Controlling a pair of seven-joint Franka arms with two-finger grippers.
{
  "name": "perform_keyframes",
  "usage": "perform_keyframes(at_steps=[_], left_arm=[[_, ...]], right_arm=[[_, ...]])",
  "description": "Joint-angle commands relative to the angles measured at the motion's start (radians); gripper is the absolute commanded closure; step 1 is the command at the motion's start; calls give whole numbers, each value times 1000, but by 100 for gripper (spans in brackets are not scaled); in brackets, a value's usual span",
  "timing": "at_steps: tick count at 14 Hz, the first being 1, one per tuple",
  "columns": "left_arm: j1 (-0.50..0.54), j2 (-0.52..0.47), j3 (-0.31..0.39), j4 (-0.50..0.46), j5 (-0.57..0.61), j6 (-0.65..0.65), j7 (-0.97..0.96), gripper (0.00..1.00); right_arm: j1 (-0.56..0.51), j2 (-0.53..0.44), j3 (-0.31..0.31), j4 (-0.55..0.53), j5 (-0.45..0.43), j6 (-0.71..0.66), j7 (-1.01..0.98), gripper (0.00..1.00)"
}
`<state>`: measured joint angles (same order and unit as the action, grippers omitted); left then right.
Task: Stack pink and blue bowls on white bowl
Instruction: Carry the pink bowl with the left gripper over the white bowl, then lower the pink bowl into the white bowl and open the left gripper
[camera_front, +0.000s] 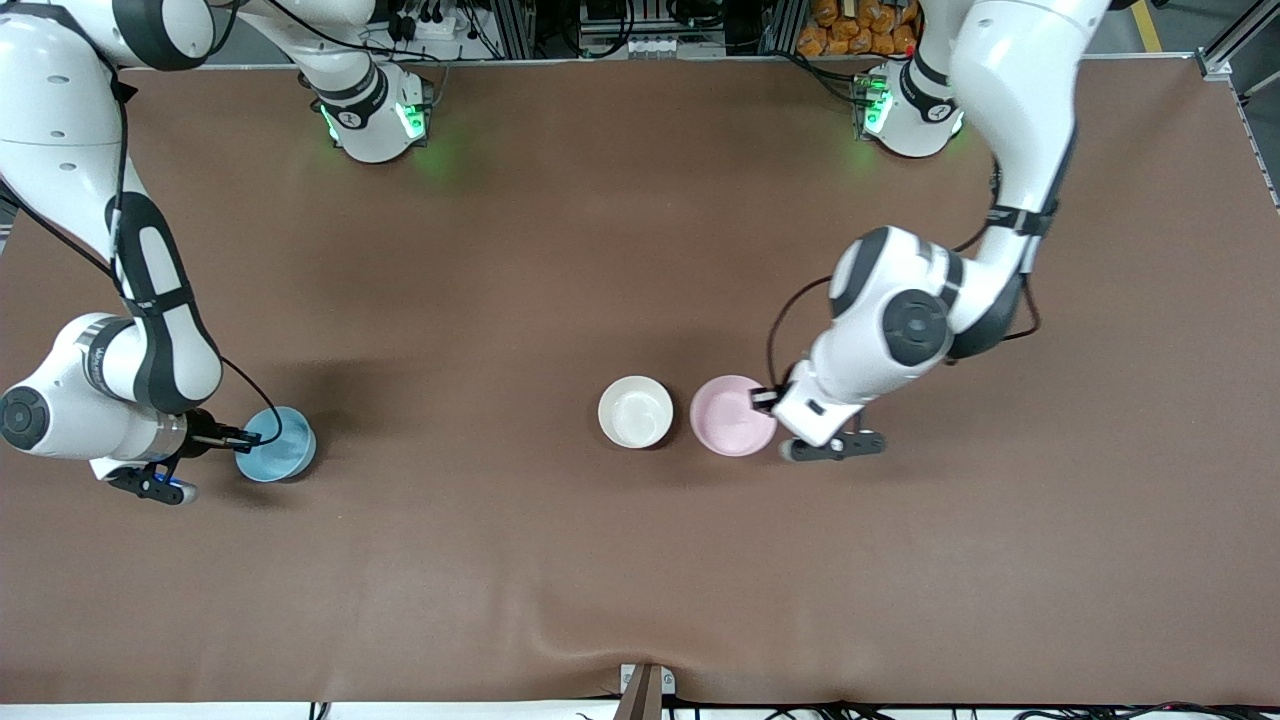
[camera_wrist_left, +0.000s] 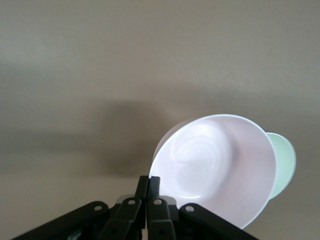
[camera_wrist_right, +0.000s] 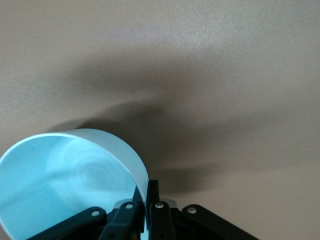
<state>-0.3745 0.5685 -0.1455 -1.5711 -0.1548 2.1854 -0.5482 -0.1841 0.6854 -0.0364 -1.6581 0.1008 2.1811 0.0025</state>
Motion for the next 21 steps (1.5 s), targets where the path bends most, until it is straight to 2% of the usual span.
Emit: perform_keyframes(at_steps=[1,4,9,12,21], left_arm=[[-61,77,12,113,-12,-24,-96,100],[-109,125,12,186,-14,-24,-162,100],[-155,159,14,189,-12,-9,-180,100],[-193,162,21,181,-2,11,-180,100],[-195,218,23,178,4,89,-176,100]], right_arm=[[-21,-26,12,-5,5,5,-7,100],[-21,-81,13,-2,5,-27,-24,100],[-40,-153,13,-3,5,-49,-104,100],[-40,-191,16,-3,7,-107,-115,100],[-6,-290,23,-2,19,-199,-113,100]])
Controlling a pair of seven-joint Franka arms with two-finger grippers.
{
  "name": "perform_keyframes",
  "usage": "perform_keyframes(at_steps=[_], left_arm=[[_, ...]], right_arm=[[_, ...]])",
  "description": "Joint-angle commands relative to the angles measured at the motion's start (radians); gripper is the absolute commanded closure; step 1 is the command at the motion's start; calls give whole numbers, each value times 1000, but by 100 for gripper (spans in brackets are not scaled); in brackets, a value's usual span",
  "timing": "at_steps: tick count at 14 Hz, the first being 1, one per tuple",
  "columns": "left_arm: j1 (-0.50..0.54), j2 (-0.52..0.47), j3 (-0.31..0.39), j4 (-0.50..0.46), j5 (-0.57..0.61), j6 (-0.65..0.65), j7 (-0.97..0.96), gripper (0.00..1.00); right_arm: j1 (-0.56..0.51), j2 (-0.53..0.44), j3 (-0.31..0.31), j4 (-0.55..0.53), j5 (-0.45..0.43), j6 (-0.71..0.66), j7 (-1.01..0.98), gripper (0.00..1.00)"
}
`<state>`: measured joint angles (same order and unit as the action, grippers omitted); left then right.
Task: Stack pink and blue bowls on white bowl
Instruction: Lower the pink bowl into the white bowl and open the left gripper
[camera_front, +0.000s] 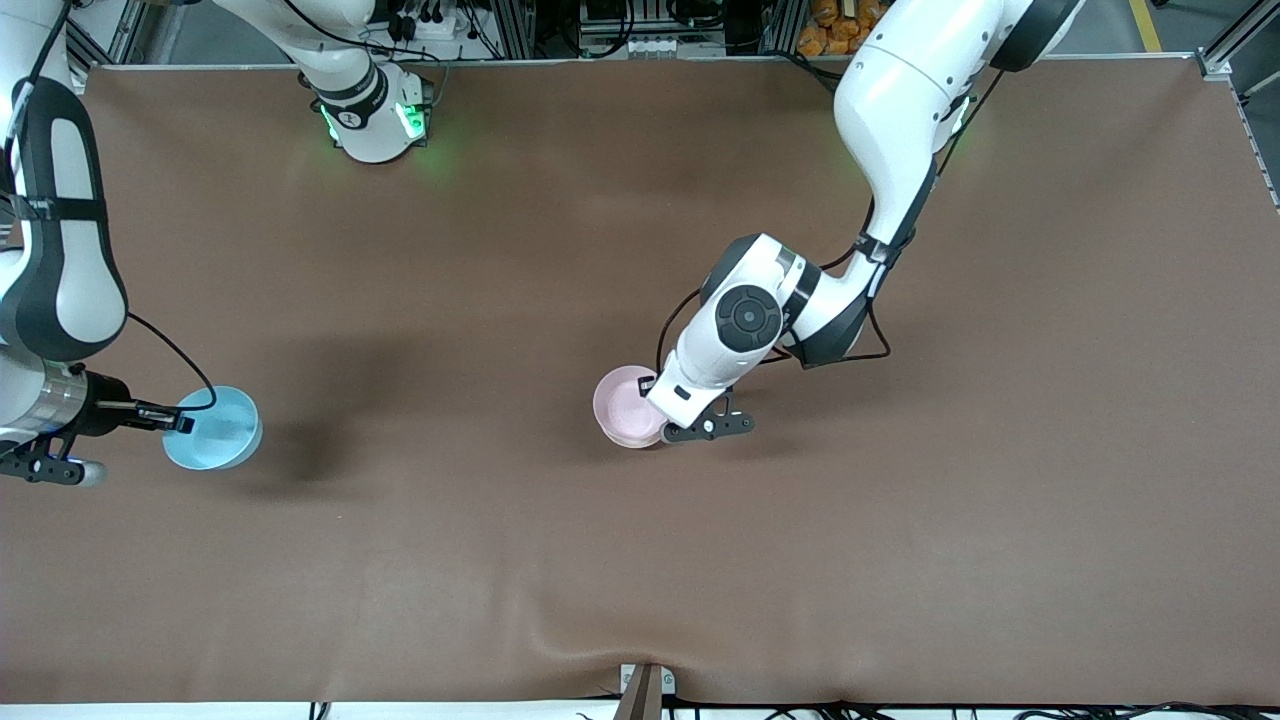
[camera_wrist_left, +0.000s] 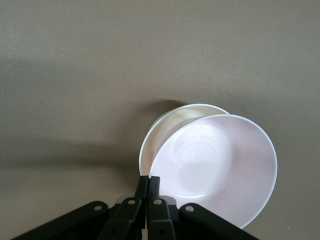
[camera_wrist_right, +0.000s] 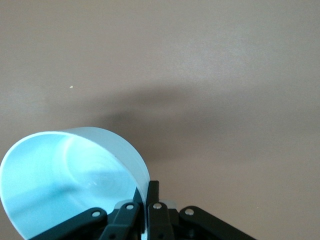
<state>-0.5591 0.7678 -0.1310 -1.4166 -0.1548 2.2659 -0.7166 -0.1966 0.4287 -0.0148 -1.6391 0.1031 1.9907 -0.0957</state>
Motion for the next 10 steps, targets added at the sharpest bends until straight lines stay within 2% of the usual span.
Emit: perform_keyframes(at_steps=[1,5,6,8,9,10], left_arm=[[-10,21,8,24,4,21,-7,100],[-10,41,8,22,4,37,-9,100],[-8,42,8,22,4,40,-9,92],[-7,42,8,24,4,40,-14,65],[-7,42,8,22,4,40,-17,40],[-4,42,8,22,3,41,-20,0]], right_arm=[[8,-34,2,-21,17,-13,-13,100],[16,-39,1,-21,30,-20,-6,100],[19,-41,1,-21,30,-24,-4,100],[22,-45,1,-21,30,-26,-2,100],[25,-45,1,-21,30,-27,-2,100],[26,-47,1,-19,30,-27,-2,100]])
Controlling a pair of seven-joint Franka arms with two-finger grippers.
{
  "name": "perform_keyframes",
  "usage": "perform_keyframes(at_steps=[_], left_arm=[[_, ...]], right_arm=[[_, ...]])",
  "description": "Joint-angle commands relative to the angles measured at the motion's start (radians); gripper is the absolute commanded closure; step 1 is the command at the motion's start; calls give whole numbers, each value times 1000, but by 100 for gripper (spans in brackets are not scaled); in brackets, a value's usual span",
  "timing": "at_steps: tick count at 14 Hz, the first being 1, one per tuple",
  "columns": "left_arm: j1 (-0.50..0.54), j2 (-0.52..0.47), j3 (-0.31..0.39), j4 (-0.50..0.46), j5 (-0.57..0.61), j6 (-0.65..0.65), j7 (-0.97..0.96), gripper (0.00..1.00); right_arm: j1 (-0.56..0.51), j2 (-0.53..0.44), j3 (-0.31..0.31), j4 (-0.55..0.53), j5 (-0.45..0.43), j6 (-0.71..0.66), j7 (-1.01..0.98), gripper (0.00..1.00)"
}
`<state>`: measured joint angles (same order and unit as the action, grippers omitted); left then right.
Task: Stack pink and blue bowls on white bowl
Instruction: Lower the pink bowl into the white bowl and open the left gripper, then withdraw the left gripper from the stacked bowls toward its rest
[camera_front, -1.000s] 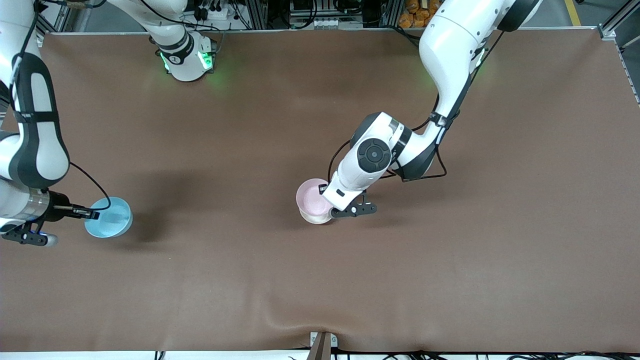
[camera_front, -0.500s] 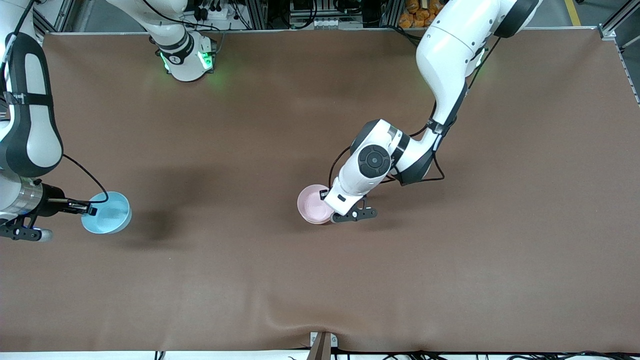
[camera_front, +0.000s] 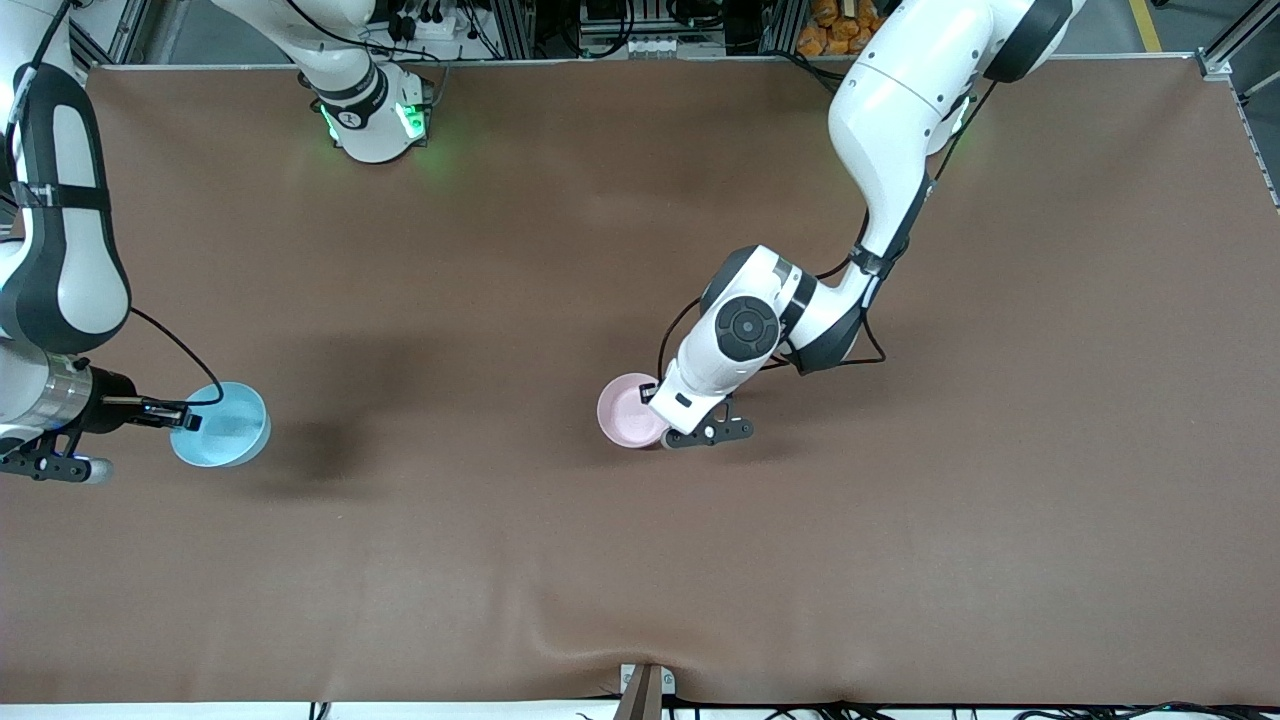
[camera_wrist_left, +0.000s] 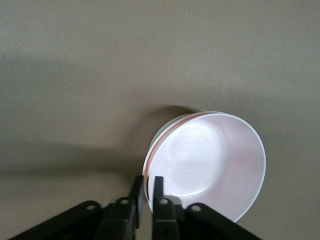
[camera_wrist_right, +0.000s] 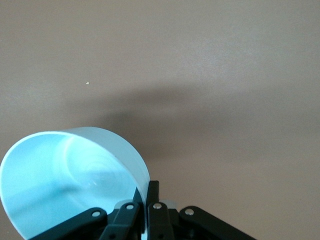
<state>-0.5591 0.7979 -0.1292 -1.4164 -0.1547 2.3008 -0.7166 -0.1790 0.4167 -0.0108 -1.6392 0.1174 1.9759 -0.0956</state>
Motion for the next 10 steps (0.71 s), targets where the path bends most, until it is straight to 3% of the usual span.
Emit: perform_keyframes(at_steps=[1,7,10], left_arm=[[-4,9,10,24,4,5,-17,0],[7,-92,80,25,70,-55,-12,0],[19,-158,108,27,197,-105,11,0]], right_arm=[[7,-36,-2,-19,16,-12,-1,100],[45,-55,2,-16,21,-35,60,100],[111,-73,2,-11,67,-64,163,100]])
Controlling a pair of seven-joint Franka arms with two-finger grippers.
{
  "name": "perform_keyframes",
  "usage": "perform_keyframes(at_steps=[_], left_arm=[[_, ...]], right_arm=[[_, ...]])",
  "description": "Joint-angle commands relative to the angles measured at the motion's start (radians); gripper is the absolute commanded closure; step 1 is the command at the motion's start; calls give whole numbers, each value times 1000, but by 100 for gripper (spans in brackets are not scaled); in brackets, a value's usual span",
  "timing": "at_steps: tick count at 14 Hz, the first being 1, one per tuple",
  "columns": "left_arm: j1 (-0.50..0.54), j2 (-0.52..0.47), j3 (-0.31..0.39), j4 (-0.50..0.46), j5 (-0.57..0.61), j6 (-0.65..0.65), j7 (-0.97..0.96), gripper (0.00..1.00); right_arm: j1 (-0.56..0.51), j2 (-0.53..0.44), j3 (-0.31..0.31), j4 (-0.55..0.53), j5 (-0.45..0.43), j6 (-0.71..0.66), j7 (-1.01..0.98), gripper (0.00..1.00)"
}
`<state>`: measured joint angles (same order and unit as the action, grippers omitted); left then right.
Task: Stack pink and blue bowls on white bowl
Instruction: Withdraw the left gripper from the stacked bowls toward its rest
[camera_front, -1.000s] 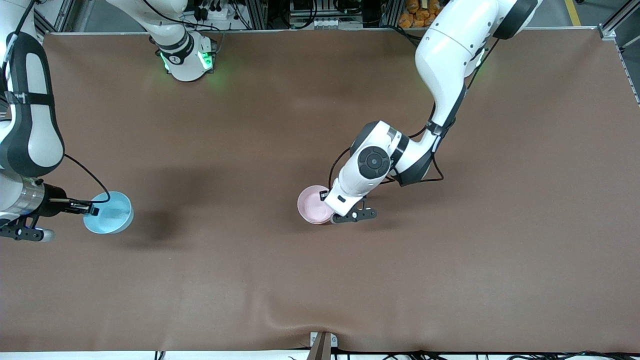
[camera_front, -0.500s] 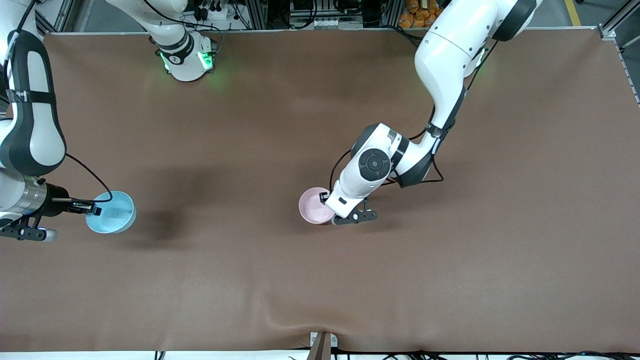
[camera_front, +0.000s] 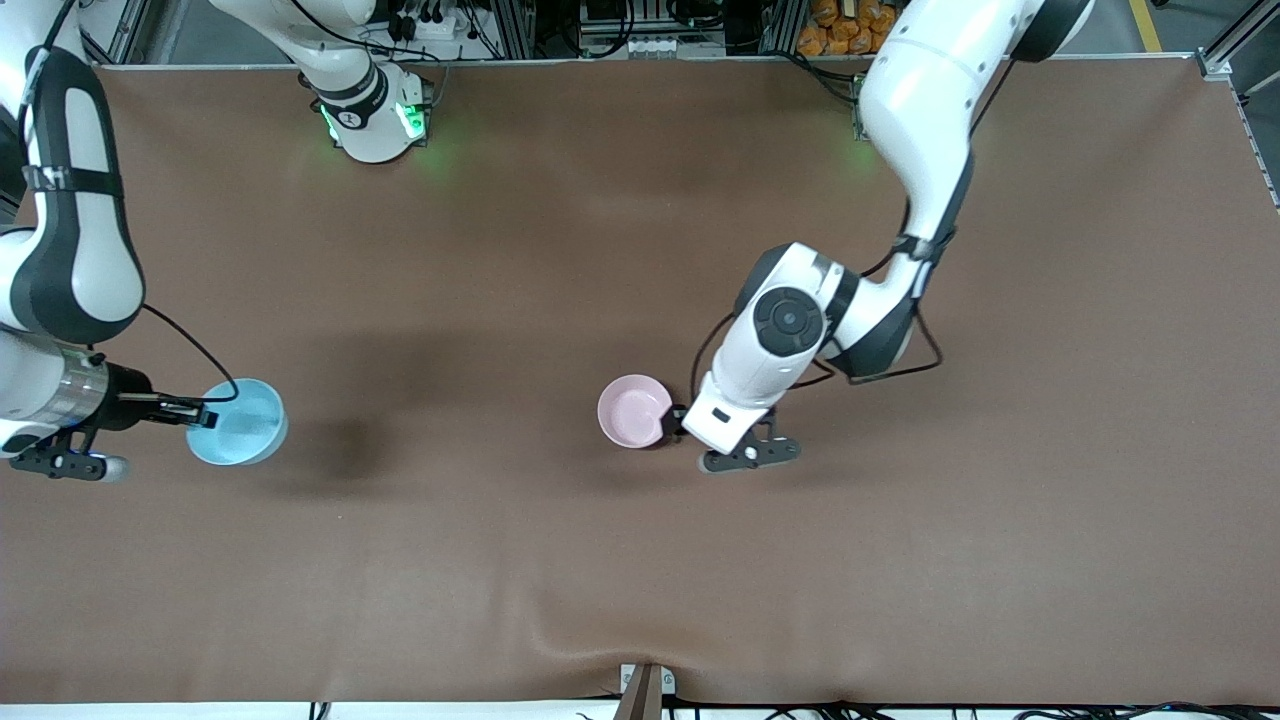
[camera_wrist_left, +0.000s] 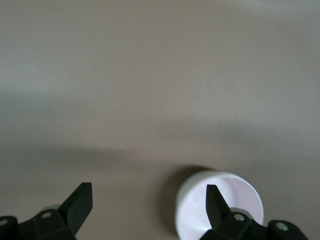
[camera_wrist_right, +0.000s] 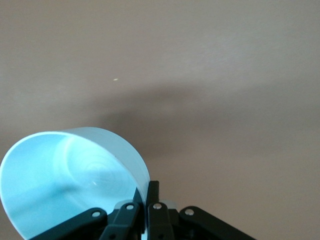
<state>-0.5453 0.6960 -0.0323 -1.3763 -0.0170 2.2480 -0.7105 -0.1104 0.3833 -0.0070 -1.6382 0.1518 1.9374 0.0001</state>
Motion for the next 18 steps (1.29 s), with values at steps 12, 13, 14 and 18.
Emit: perform_keyframes(at_steps=[12,13,14,18], left_arm=[[297,-245,11,-15,54,-264,454,0],[312,-266,9,-14,57,-307,466,0],[344,-297,-4,-12,51,-359,488,0],[450,-439,-34,-17,42,-569,676,0]], right_arm=[[402,-20,-5,14,169,27,452,100],[431,-8,-5,12,167,50,490,100],[467,6,-5,11,167,84,541,100],[564,66,-5,11,166,167,638,100]])
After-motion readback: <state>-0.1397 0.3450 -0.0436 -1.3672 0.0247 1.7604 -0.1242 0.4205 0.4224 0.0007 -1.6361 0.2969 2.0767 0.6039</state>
